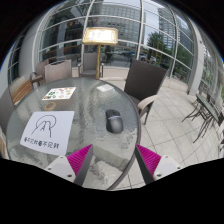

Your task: Arrange mouse

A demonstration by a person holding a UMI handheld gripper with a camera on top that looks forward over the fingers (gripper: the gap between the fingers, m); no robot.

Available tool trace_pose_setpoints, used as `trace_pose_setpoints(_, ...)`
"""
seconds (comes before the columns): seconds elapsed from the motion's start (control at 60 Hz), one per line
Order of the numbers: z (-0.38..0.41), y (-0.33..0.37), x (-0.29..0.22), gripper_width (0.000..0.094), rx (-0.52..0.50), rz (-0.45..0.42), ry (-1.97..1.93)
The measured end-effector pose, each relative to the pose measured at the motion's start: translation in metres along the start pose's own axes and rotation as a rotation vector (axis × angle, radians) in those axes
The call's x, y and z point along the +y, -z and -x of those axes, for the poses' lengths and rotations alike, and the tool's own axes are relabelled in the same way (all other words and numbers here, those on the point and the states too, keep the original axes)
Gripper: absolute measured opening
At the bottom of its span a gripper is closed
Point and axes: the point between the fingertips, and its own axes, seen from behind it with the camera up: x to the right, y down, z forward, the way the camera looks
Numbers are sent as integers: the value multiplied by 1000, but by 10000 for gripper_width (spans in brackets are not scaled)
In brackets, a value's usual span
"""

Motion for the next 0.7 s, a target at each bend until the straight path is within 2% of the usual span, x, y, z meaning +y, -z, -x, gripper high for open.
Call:
trace_pose_setpoints(0.283,-9,-109,-57,845,-52,-14,32)
trace_pose_setpoints(0.433,-5,-145,-64,702,-64,1,-3)
trace_pose_setpoints(0.5,-5,-153,-59,595,-72,23,-15)
trace_pose_setpoints(0.533,-2,-154,-64,494,-83,6,-34)
trace_pose_setpoints(0.7,-4,-152,-61,345,-54,21,4)
